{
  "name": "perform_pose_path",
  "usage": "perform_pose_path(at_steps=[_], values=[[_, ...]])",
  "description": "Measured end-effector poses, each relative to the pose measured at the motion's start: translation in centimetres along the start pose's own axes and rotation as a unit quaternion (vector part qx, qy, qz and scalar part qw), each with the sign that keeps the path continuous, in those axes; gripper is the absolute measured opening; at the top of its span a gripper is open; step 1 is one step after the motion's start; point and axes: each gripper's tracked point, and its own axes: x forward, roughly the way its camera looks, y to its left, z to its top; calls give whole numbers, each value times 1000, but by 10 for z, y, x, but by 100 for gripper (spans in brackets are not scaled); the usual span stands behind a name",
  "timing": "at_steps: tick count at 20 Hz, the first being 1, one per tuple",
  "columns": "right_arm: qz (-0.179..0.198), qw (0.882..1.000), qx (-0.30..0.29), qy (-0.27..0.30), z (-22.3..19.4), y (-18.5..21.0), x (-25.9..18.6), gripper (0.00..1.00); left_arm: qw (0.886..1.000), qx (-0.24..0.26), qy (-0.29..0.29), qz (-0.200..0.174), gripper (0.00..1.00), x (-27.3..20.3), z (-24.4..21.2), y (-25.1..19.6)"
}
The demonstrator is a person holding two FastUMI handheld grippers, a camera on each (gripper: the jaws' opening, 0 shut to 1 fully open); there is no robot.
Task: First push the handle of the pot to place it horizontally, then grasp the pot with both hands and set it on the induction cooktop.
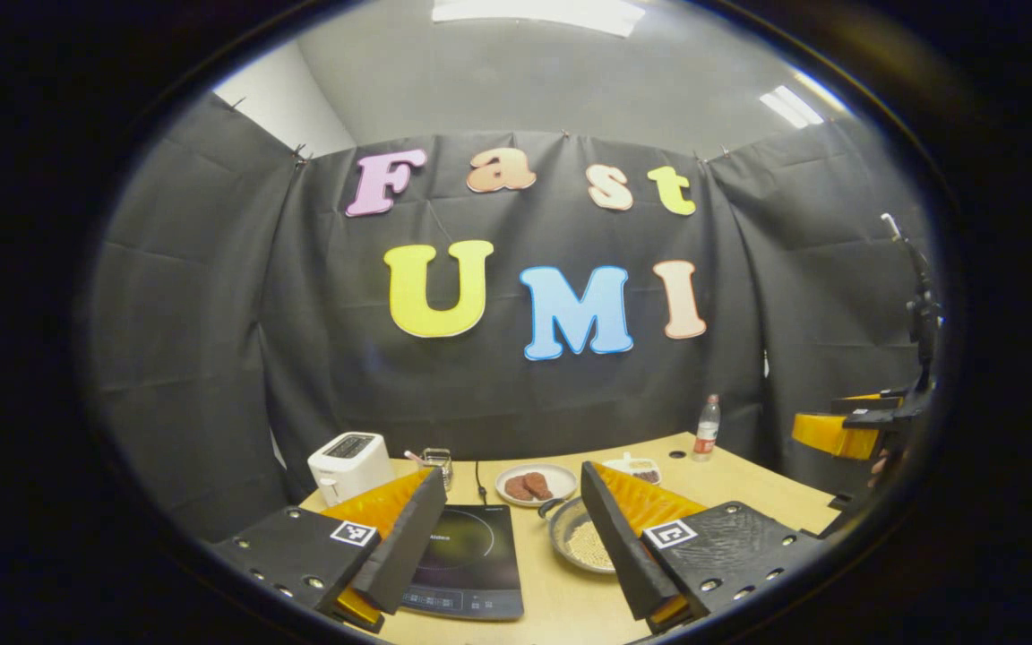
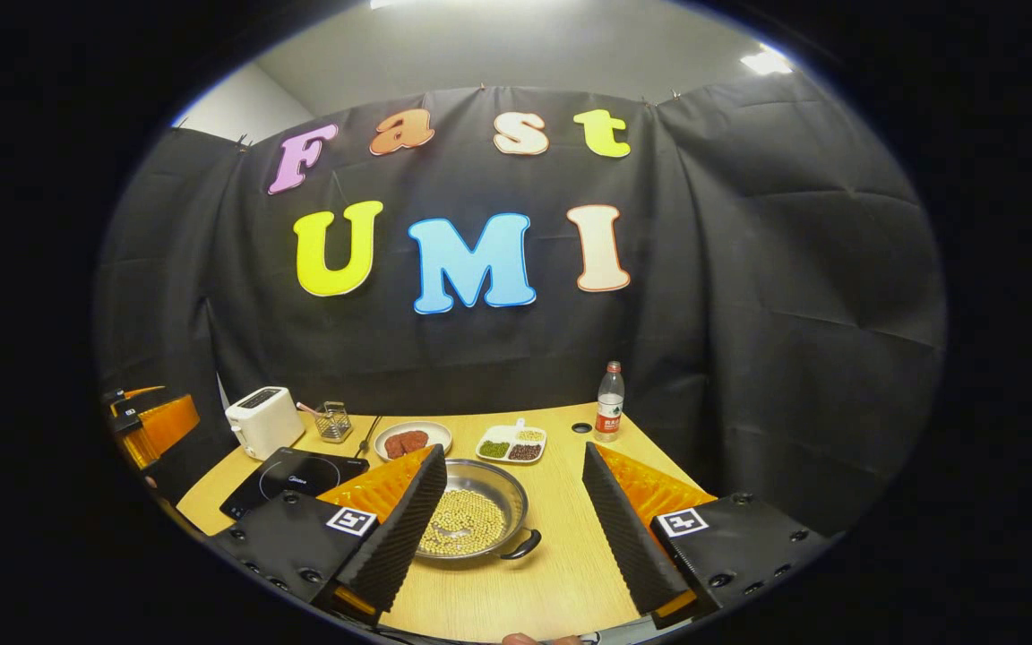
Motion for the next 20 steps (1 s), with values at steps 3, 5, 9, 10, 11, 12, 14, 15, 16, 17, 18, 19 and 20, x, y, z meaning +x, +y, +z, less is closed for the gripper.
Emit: perform_pose_path(at_steps=[3, 5, 9, 10, 11, 12, 14, 15, 16, 17, 18, 19, 20], values=[[-3, 1000, -5, 8, -4, -3, 0, 96, 1000, -1, 6, -1, 88, -1, -7, 1], [3, 1000, -6, 15, -6, 1, 2, 98, 1000, -4, 9, -1, 88, -3, -10, 2], [26, 999, -18, 33, -9, 12, 4, 98, 1000, -8, 13, 2, 92, -5, -13, 5], [36, 999, -18, 36, -8, 16, 4, 97, 1000, -9, 13, 2, 88, -6, -14, 5], [45, 998, -19, 38, -7, 20, 3, 98, 1000, -9, 14, 3, 88, -6, -15, 6], [53, 997, -21, 41, -8, 24, 5, 98, 1000, -10, 15, 4, 88, -7, -16, 7], [71, 996, -27, 49, -7, 33, 7, 95, 1000, -13, 18, 4, 92, -9, -18, 8], [81, 995, -30, 52, -6, 36, 6, 94, 1000, -14, 18, 5, 92, -11, -18, 7], [88, 994, -32, 57, -7, 39, 8, 86, 1000, -13, 18, 6, 92, -12, -17, 8], [93, 993, -32, 61, -8, 40, 10, 80, 1000, -12, 18, 6, 92, -13, -18, 9], [104, 992, -30, 66, -8, 45, 9, 65, 1000, -10, 18, 6, 88, -14, -19, 9], [118, 990, -25, 73, -11, 53, 10, 58, 1000, -9, 19, 6, 88, -15, -20, 11], [125, 989, -24, 79, -13, 56, 10, 39, 1000, -9, 18, 7, 88, -16, -20, 11]])
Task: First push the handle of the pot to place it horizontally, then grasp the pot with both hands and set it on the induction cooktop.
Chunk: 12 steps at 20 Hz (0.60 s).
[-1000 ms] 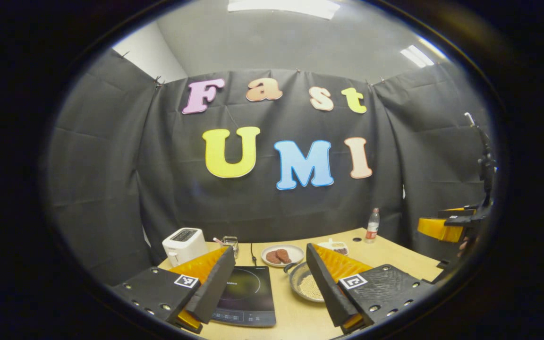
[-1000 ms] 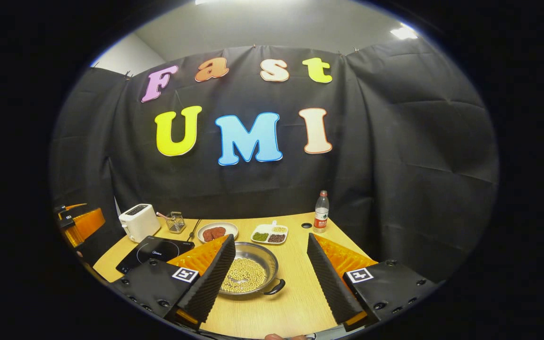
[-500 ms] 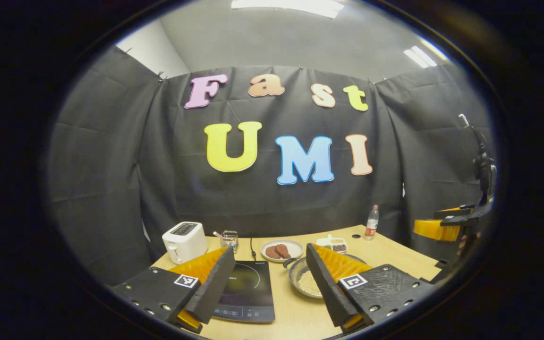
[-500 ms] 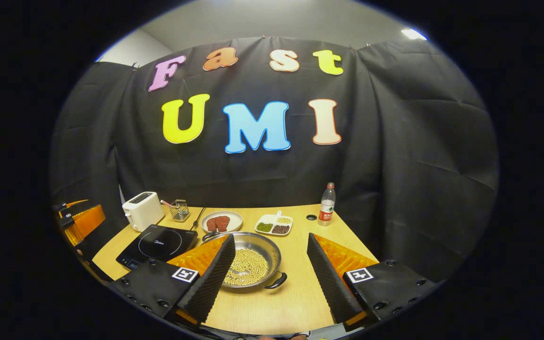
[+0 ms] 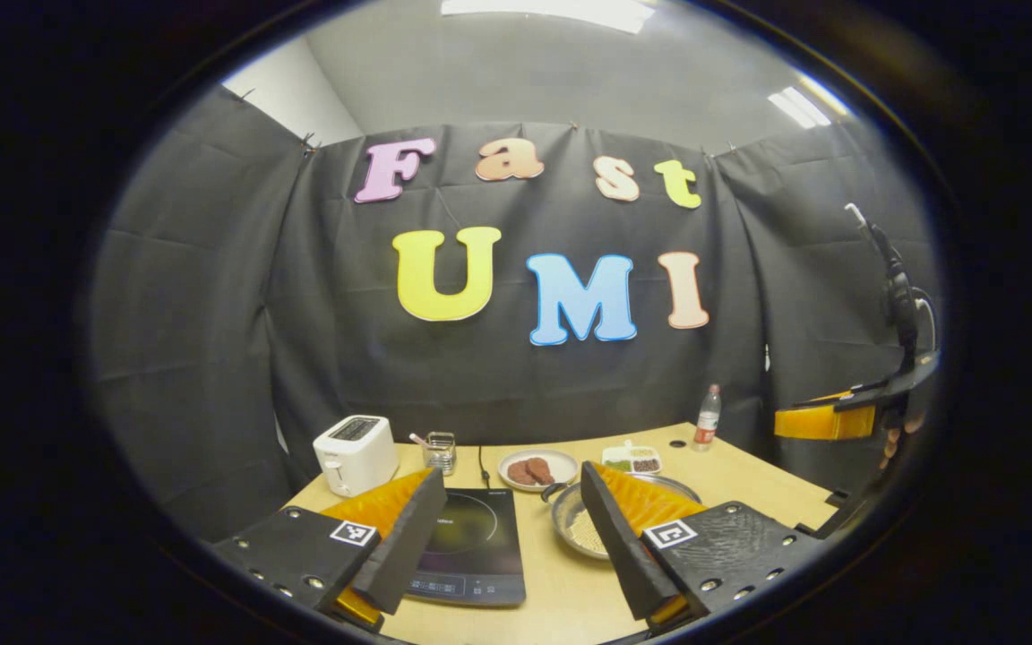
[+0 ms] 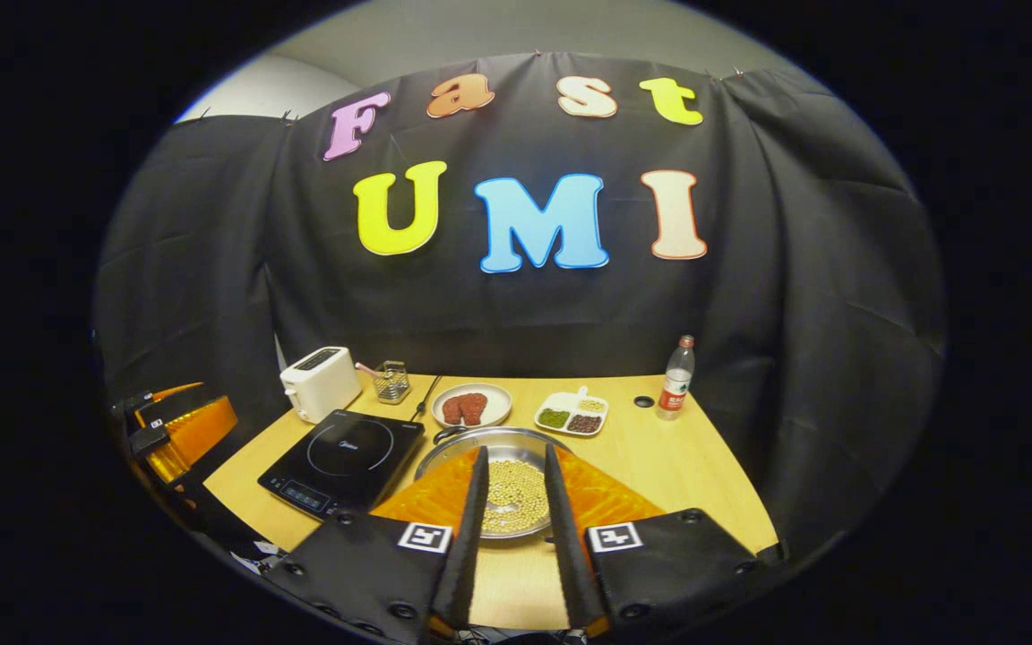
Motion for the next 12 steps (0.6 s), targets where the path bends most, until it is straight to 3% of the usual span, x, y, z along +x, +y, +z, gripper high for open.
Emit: perform_pose_path(at_steps=[3, 4, 6, 7, 12], values=[[10, 1000, -15, 14, -7, 6, 4, 7, 1000, -6, -5, 0, 92, -3, 1, 0], [19, 999, -23, 18, -8, 10, 2, 2, 1000, -7, -6, 1, 92, -4, 2, 1], [38, 999, -25, 22, -11, 17, 4, 2, 1000, -10, -5, 2, 88, -5, 0, 1], [49, 998, -30, 30, -16, 21, 7, 2, 1000, -10, -3, 4, 92, -6, -3, 2], [78, 989, -67, 102, -52, 28, 17, 2, 1000, -15, 5, 13, 88, -10, -17, 8]])
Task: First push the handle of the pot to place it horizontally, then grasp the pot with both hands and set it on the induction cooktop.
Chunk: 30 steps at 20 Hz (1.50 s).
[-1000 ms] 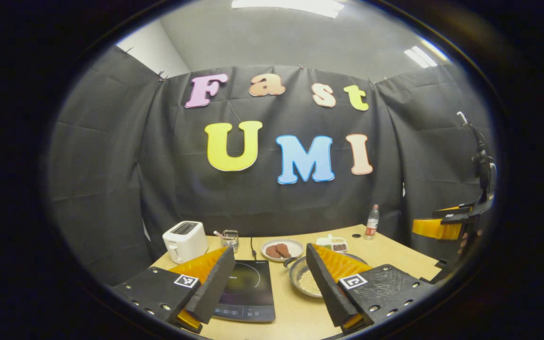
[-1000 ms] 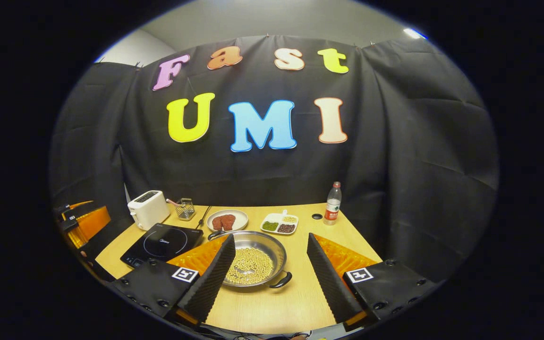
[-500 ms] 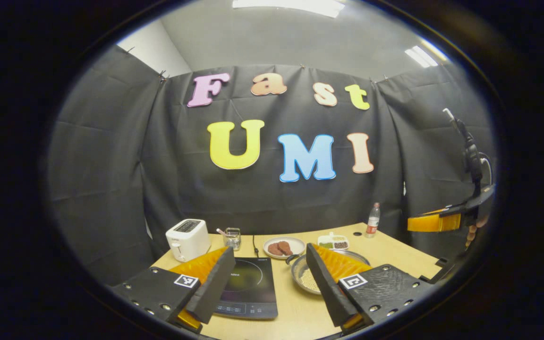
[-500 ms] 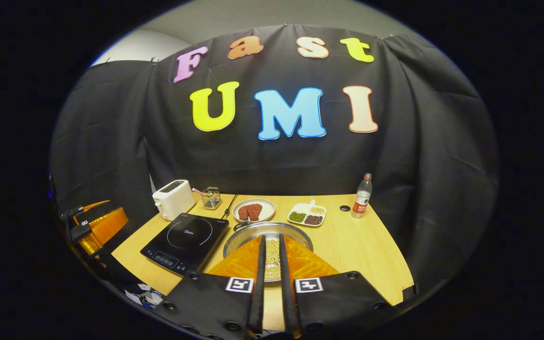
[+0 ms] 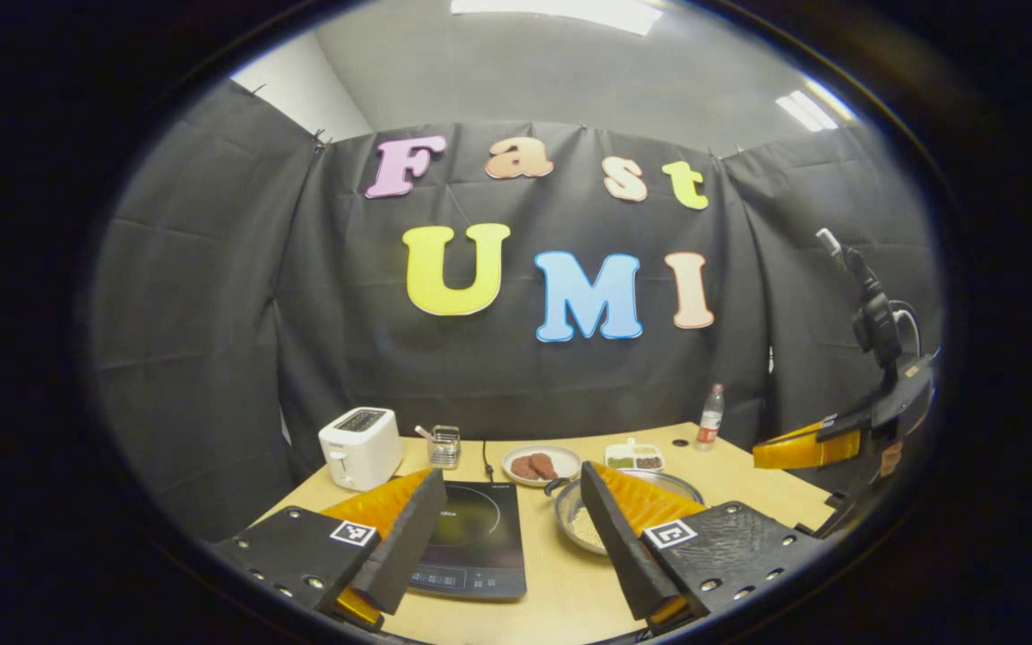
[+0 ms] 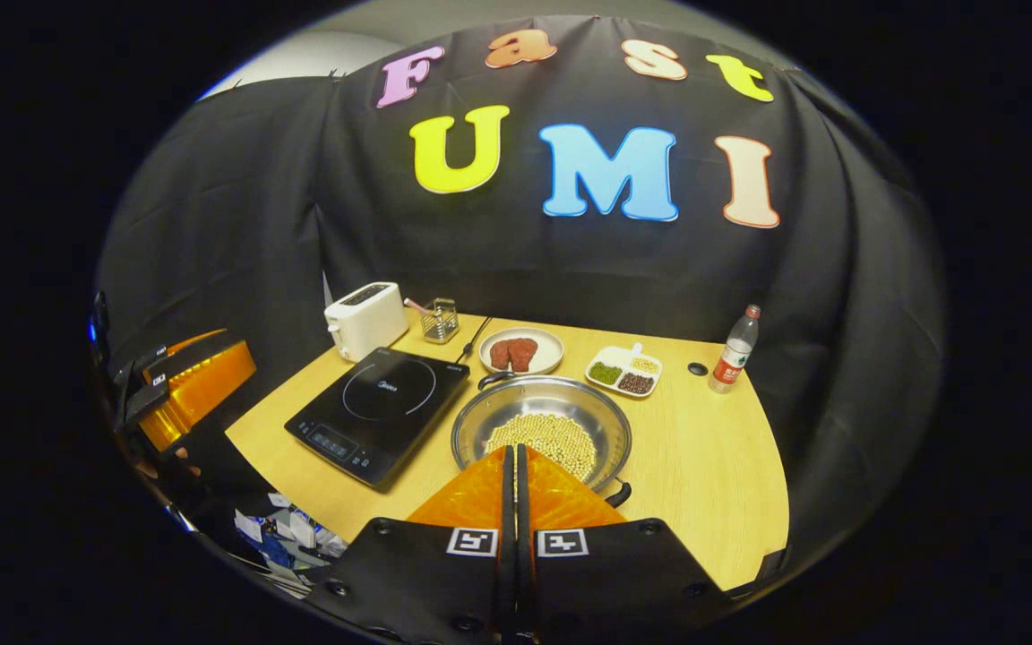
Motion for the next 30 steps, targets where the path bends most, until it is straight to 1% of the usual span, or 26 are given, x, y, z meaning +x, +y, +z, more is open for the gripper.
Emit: perform_pose_path(at_steps=[4, 7, 8, 9, 10, 11, 12, 15, 16, 18, 19, 20, 22, 23, 24, 25, 28, 29, 30], values=[[29, 997, -26, 61, -25, 6, 15, 2, 1000, -16, 16, 15, 88, -2, -19, 13], [31, 995, -8, 94, -37, 3, 30, 2, 999, -19, 30, 25, 88, -1, -29, 19], [30, 994, 0, 104, -40, -1, 36, 2, 999, -17, 34, 25, 92, 0, -30, 18], [31, 993, 8, 118, -47, -2, 42, 2, 999, -13, 39, 24, 92, 1, -33, 18], [32, 991, 17, 132, -52, -5, 48, 2, 999, -8, 45, 24, 88, 2, -35, 17], [36, 989, 23, 144, -59, -7, 52, 2, 999, -3, 49, 23, 88, 4, -36, 15], [37, 987, 26, 157, -64, -10, 57, 2, 998, 1, 53, 23, 92, 7, -37, 13], [40, 980, 21, 196, -88, -23, 72, 3, 997, 0, 68, 21, 92, 17, -44, 2], [43, 977, 22, 207, -96, -27, 78, 2, 997, 0, 74, 20, 92, 21, -46, -4], [46, 971, 23, 232, -111, -35, 92, 2, 996, 7, 86, 23, 92, 29, -49, -11], [46, 969, 18, 244, -120, -40, 97, 2, 996, 11, 90, 26, 88, 32, -49, -15], [44, 966, 11, 256, -127, -46, 103, 2, 995, 12, 93, 28, 92, 36, -48, -19], [50, 958, 4, 282, -146, -52, 112, 2, 994, 15, 101, 34, 92, 43, -51, -26], [58, 955, 8, 290, -151, -52, 116, 1, 993, 20, 106, 39, 92, 45, -52, -28], [63, 953, 11, 295, -156, -52, 122, 2, 993, 27, 108, 44, 88, 47, -51, -31], [67, 952, 12, 299, -159, -52, 126, 2, 992, 32, 110, 47, 92, 50, -51, -35], [83, 950, 17, 302, -163, -53, 135, 2, 991, 27, 120, 48, 92, 55, -52, -52], [84, 949, 15, 303, -163, -55, 138, 2, 991, 27, 123, 51, 88, 56, -53, -56], [89, 948, 18, 306, -165, -55, 140, 2, 990, 28, 125, 53, 92, 56, -52, -60]])
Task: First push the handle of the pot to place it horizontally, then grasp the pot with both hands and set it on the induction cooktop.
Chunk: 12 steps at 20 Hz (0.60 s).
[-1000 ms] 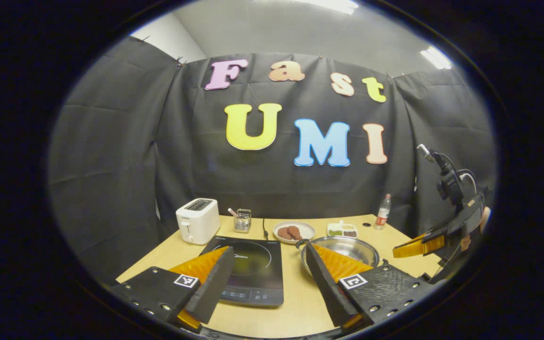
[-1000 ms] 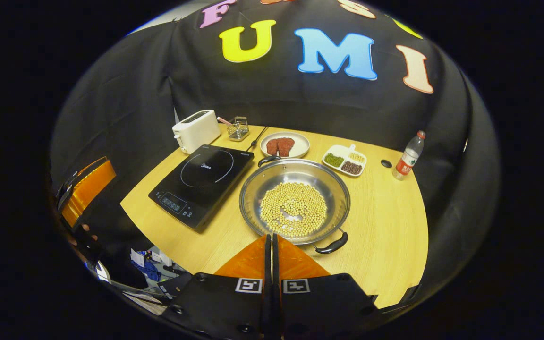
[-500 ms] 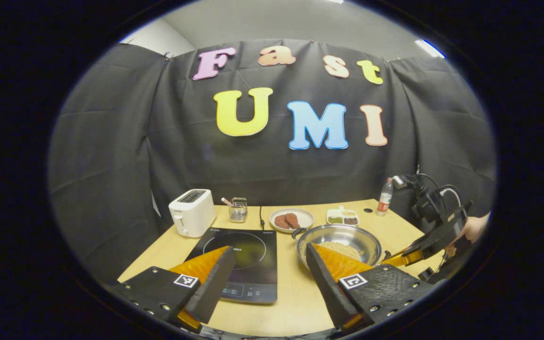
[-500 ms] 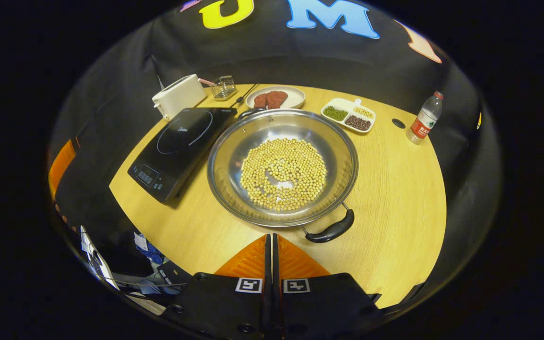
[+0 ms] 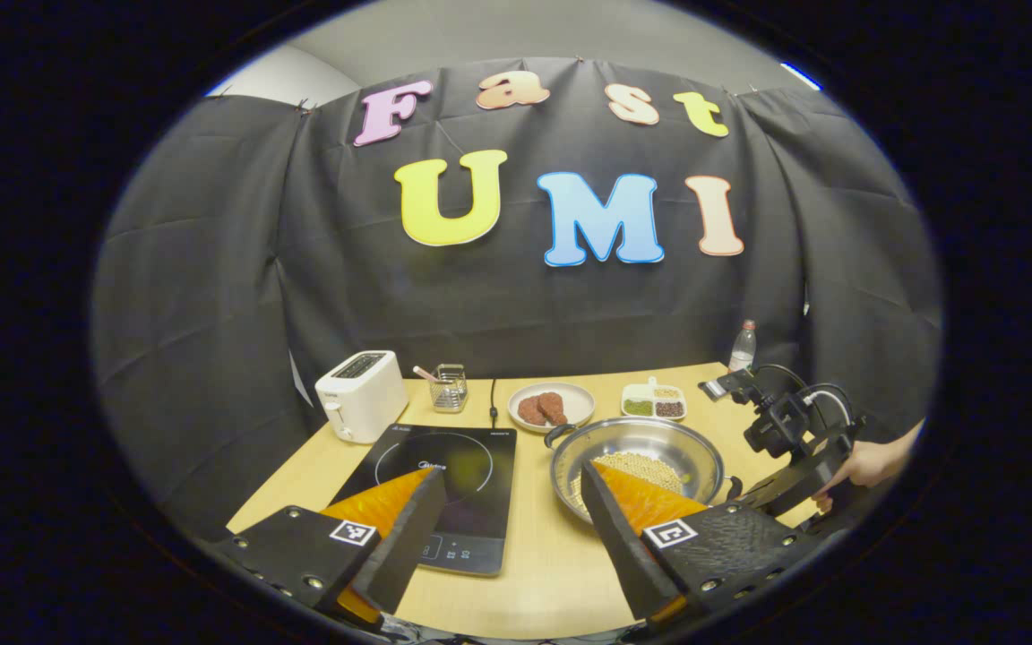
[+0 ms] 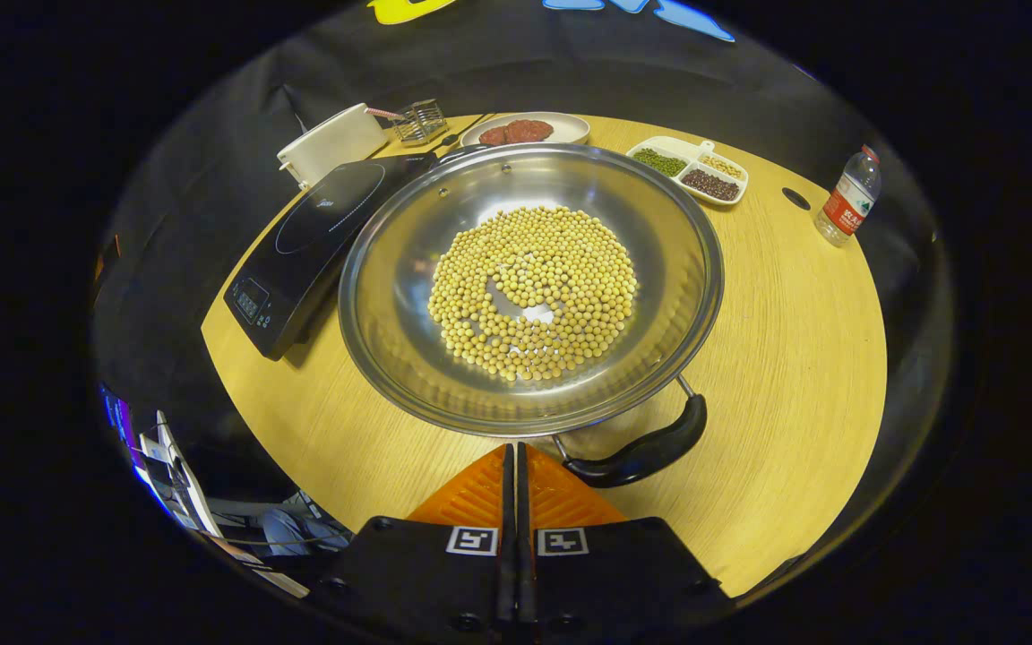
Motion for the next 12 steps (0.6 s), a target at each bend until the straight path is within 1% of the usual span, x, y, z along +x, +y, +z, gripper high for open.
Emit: perform_pose_path(at_steps=[4, 6, 7, 8, 9, 10, 12], values=[[15, 1000, 7, -1, 6, -13, 0, 2, 1000, 16, 2, 8, 92, 4, 5, -19], [15, 1000, 6, -1, 7, -24, 1, 2, 1000, 14, 2, 6, 92, 7, 6, -27], [12, 1000, 5, -2, 8, -29, 1, 2, 1000, 10, 2, 6, 88, 8, 5, -32], [9, 1000, 3, -3, 10, -36, 1, 2, 1000, 6, 5, 6, 92, 10, 5, -36], [6, 1000, 1, -5, 11, -44, 1, 2, 1000, 2, 7, 8, 92, 13, 4, -39], [3, 1000, 0, -6, 12, -50, 1, 2, 1000, -1, 7, 11, 88, 15, 5, -41], [0, 1000, 0, -6, 15, -63, 2, 2, 1000, -10, 4, 17, 96, 21, 8, -45]])
